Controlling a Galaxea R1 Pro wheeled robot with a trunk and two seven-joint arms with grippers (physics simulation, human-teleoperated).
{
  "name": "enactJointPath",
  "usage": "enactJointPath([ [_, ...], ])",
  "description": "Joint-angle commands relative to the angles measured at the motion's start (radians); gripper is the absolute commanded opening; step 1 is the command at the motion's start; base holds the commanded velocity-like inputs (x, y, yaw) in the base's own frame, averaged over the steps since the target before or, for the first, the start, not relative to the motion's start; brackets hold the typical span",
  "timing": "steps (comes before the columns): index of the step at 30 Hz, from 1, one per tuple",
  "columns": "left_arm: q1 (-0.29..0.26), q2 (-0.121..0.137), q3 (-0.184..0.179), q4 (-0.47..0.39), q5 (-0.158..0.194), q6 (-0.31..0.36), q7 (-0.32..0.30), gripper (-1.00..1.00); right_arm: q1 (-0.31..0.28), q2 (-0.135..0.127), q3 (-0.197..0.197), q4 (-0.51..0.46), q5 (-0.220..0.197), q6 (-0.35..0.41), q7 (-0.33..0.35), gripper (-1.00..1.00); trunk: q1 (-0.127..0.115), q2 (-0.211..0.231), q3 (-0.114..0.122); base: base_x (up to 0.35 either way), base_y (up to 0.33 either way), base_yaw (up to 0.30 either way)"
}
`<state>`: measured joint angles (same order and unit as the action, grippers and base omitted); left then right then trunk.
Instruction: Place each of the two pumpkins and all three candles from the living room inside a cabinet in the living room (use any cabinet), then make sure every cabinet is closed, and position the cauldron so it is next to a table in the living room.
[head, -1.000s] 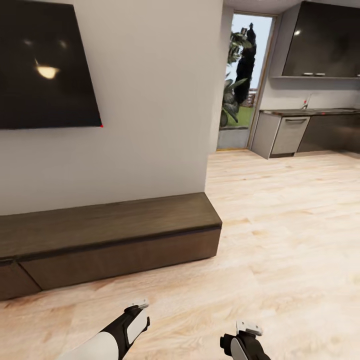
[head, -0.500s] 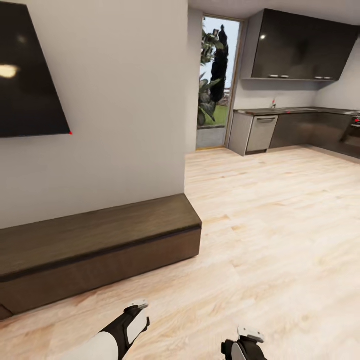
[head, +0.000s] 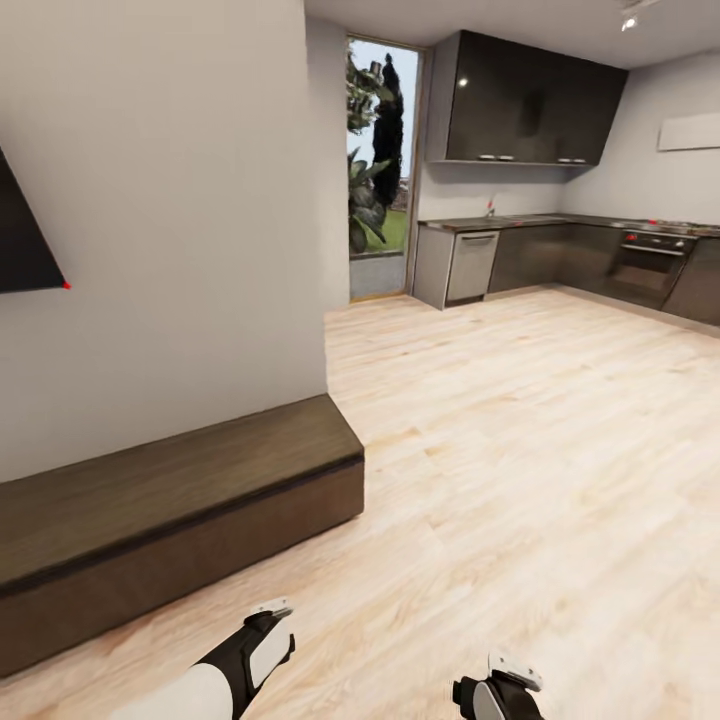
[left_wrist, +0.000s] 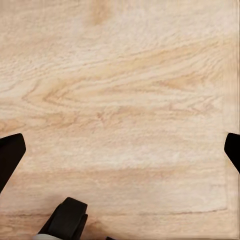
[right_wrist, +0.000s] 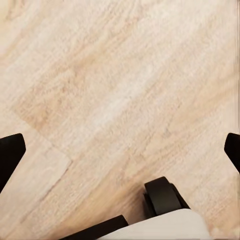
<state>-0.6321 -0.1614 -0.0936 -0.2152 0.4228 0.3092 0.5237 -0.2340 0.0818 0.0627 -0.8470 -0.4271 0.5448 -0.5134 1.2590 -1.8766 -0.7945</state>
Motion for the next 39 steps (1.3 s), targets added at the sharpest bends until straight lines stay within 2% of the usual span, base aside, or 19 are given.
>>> enactJointPath([
  [1,0.0,0.001,-0.009,-0.003,0.007,0.007,0.006,1.0,-0.001,0.0,0.003,-0.001,-0.01,0.001,-0.01,1.0,0.0,0.0,-0.001,0.0,0.0,-0.288],
  [17,0.0,0.0,-0.009,-0.003,0.007,0.007,0.005,1.0,-0.001,0.0,0.001,-0.001,-0.01,0.0,-0.01,1.0,0.0,0.0,-0.001,0.0,0.0,-0.288],
  [21,0.0,0.0,-0.009,-0.003,0.007,0.007,0.005,1.0,-0.001,0.0,-0.027,-0.001,-0.011,0.0,-0.009,1.0,0.0,0.0,-0.001,0.0,0.0,-0.288],
  [23,0.0,0.0,-0.009,-0.003,0.007,0.007,0.005,1.0,-0.001,0.0,-0.037,-0.001,-0.012,0.0,-0.009,1.0,-0.008,0.014,0.005,0.0,0.0,-0.288],
  [25,0.0,0.0,-0.008,-0.003,0.008,0.008,0.005,1.0,-0.001,0.0,-0.039,-0.001,-0.011,0.0,-0.008,1.0,-0.015,0.028,0.012,0.0,0.0,-0.288],
  [32,0.0,0.0,-0.009,0.002,0.007,0.009,0.004,1.0,-0.001,0.0,-0.043,-0.001,-0.011,0.002,0.01,1.0,-0.015,0.028,0.012,0.0,0.0,-0.288],
  [35,0.0,0.0,-0.008,0.002,0.007,0.012,-0.029,1.0,-0.001,0.0,-0.043,-0.001,-0.01,0.003,0.032,1.0,-0.015,0.028,0.012,0.0,0.0,-0.288],
  [39,0.0,0.001,-0.006,0.003,0.007,0.02,-0.121,1.0,-0.001,-0.001,-0.043,-0.001,-0.01,0.003,0.04,1.0,-0.015,0.028,0.012,0.0,0.0,-0.288],
])
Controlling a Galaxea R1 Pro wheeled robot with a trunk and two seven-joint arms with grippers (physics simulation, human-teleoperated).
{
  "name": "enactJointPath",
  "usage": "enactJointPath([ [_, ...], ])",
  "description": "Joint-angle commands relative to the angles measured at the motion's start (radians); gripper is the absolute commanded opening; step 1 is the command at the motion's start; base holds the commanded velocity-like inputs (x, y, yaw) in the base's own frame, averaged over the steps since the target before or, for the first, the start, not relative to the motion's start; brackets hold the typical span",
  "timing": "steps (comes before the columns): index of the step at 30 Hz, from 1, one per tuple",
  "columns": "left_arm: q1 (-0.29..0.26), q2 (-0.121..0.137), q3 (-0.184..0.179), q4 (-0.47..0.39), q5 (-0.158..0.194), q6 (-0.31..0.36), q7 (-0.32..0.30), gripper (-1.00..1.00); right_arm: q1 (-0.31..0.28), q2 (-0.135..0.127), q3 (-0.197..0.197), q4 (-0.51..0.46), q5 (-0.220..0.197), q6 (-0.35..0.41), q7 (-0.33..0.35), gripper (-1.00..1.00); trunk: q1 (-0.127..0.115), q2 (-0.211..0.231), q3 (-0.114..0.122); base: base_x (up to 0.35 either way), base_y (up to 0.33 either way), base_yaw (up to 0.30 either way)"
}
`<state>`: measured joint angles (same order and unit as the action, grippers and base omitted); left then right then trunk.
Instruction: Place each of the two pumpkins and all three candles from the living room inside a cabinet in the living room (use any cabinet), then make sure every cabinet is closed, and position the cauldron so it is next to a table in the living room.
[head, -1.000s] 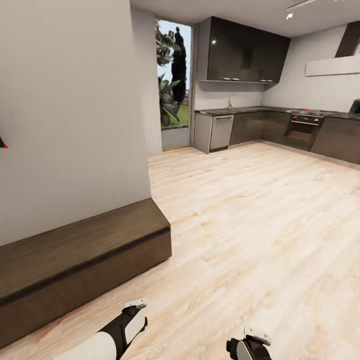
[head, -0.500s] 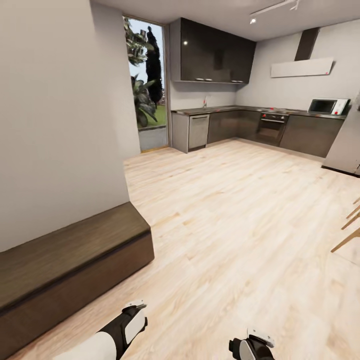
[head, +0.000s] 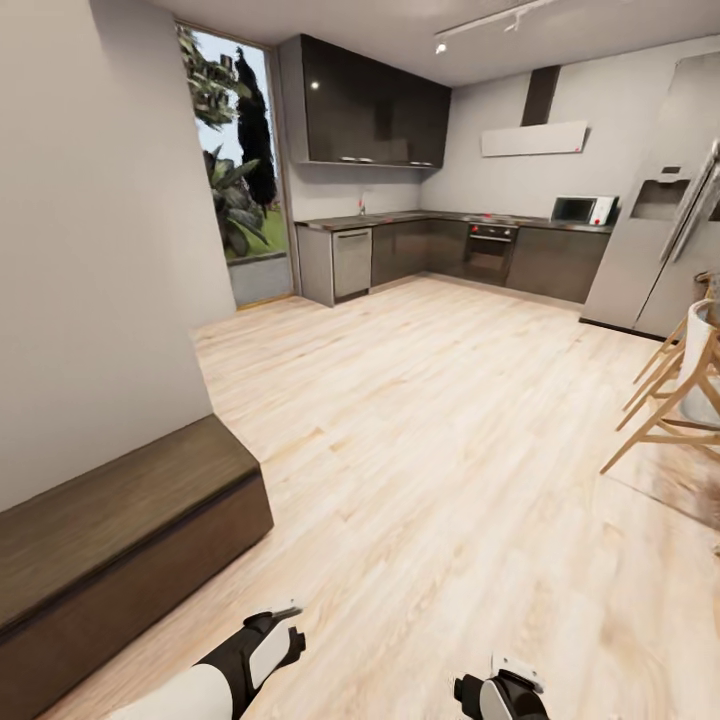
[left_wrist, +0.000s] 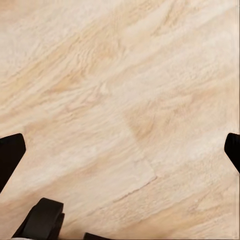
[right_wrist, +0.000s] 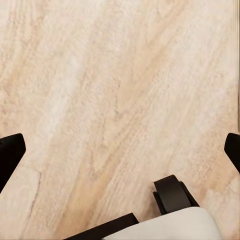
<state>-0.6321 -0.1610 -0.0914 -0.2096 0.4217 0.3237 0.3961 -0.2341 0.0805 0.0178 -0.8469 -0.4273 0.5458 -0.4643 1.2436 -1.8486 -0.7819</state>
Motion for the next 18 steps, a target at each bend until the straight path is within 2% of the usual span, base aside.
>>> enactJointPath([
  [1,0.0,0.001,-0.008,-0.002,0.008,0.006,-0.003,1.0,-0.001,0.0,0.001,-0.001,-0.009,0.002,-0.008,1.0,0.0,0.0,-0.001,0.0,0.0,-0.288],
  [18,0.0,0.0,-0.01,0.01,0.007,0.001,-0.017,1.0,-0.001,-0.001,-0.012,0.035,-0.007,-0.003,-0.008,1.0,0.0,0.0,-0.001,0.0,0.0,-0.288],
])
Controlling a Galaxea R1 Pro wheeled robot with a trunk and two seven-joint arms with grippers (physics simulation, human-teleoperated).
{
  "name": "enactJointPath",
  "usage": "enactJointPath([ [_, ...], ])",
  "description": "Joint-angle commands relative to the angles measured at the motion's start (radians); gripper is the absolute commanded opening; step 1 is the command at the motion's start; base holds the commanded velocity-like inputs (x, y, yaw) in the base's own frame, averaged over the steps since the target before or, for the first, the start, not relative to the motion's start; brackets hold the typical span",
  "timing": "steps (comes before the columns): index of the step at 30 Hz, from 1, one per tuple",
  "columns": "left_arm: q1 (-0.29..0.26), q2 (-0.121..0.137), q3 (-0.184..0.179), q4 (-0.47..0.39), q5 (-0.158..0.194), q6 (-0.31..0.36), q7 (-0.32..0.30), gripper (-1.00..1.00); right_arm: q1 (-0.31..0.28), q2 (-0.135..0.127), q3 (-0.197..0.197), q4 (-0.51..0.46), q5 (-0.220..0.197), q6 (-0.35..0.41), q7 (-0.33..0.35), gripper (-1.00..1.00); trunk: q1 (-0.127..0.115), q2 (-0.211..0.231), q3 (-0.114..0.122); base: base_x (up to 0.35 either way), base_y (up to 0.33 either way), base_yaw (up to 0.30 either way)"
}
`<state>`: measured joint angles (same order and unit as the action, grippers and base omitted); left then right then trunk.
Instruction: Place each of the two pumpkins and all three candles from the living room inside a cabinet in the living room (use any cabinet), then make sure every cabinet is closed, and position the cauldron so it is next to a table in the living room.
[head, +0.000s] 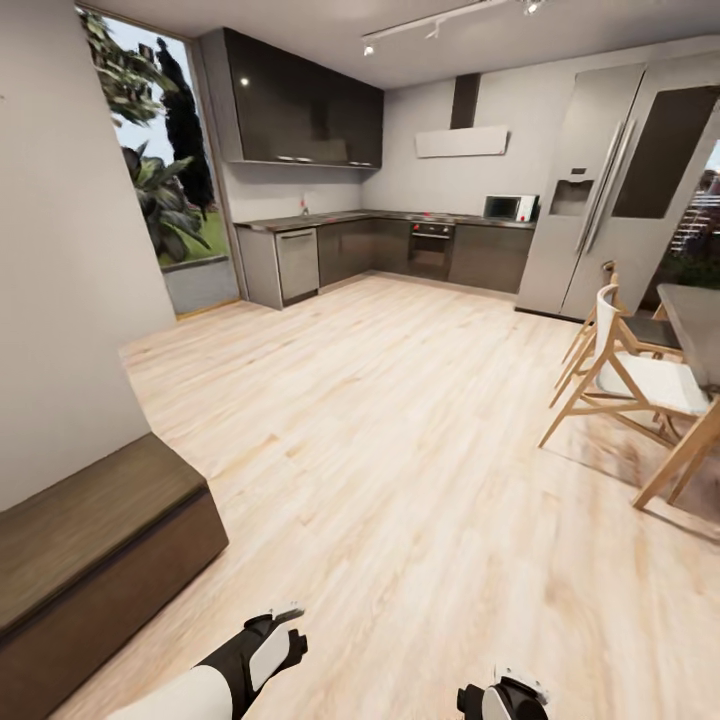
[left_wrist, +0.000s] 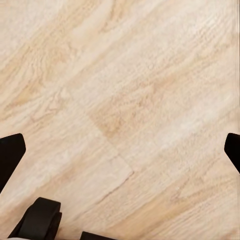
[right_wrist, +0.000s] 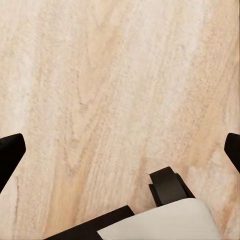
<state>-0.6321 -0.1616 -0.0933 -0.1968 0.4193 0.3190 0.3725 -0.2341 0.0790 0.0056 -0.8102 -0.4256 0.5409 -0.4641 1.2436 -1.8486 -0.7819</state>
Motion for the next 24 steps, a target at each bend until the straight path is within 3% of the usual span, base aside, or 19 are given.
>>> enactJointPath([
  [1,0.0,0.001,-0.009,-0.003,0.009,0.005,0.007,1.0,-0.001,0.0,0.001,-0.001,-0.009,0.002,-0.008,1.0,0.0,0.0,-0.001,0.0,0.0,-0.288],
  [24,0.0,-0.001,-0.009,-0.003,0.009,0.002,0.014,1.0,-0.001,-0.001,0.001,0.008,-0.009,0.001,-0.008,1.0,0.0,0.0,-0.001,0.0,0.0,-0.288],
])
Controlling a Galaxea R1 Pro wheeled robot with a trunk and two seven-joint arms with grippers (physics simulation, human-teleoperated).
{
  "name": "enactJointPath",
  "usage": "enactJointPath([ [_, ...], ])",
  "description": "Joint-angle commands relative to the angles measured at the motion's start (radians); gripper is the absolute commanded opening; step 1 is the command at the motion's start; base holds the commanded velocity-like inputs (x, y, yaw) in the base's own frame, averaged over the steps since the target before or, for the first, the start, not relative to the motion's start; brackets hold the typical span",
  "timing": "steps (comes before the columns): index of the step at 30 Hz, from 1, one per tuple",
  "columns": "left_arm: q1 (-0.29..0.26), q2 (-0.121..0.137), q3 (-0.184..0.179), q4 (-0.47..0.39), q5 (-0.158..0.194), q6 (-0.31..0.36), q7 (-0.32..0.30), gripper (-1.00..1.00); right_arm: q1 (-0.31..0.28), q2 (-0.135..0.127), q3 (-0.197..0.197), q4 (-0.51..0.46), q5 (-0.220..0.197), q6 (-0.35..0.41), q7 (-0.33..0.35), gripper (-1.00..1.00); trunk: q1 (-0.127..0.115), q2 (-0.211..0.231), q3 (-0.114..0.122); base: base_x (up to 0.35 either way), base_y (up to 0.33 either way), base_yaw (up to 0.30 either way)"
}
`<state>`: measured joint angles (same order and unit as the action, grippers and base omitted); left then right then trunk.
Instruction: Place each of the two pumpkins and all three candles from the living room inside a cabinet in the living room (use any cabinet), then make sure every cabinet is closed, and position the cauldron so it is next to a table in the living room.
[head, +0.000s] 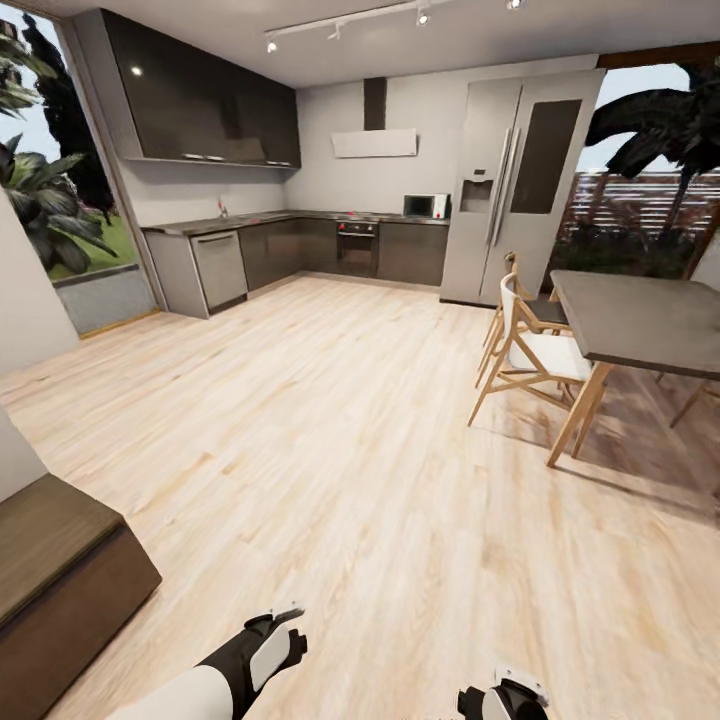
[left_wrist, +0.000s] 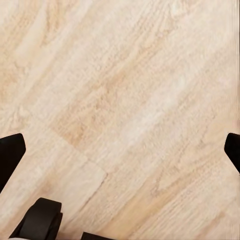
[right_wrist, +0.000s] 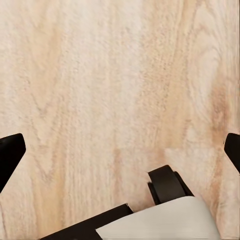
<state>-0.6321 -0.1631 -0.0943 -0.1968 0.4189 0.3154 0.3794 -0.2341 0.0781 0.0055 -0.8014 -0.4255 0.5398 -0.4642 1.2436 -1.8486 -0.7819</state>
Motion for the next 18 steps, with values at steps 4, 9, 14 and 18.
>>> enactJointPath([
  [4,0.0,0.0,-0.009,-0.003,0.009,0.005,0.007,1.0,-0.001,0.0,0.001,0.009,-0.009,0.002,-0.008,1.0,0.0,0.0,-0.001,0.0,0.0,-0.288],
  [9,0.0,0.0,-0.01,-0.003,0.009,0.005,0.007,1.0,-0.001,0.0,0.001,0.011,-0.008,0.002,-0.007,1.0,0.0,0.0,-0.001,0.0,0.0,-0.288],
  [14,0.0,0.0,-0.01,-0.003,0.009,0.005,0.007,1.0,-0.001,-0.015,0.001,0.011,-0.01,0.002,-0.007,1.0,0.0,0.0,-0.003,0.0,0.0,-0.28],
  [18,0.0,0.0,-0.01,-0.003,0.009,0.005,0.007,1.0,-0.001,-0.02,0.001,0.012,-0.01,0.002,-0.007,1.0,0.0,0.0,-0.007,0.0,0.0,-0.257],
])
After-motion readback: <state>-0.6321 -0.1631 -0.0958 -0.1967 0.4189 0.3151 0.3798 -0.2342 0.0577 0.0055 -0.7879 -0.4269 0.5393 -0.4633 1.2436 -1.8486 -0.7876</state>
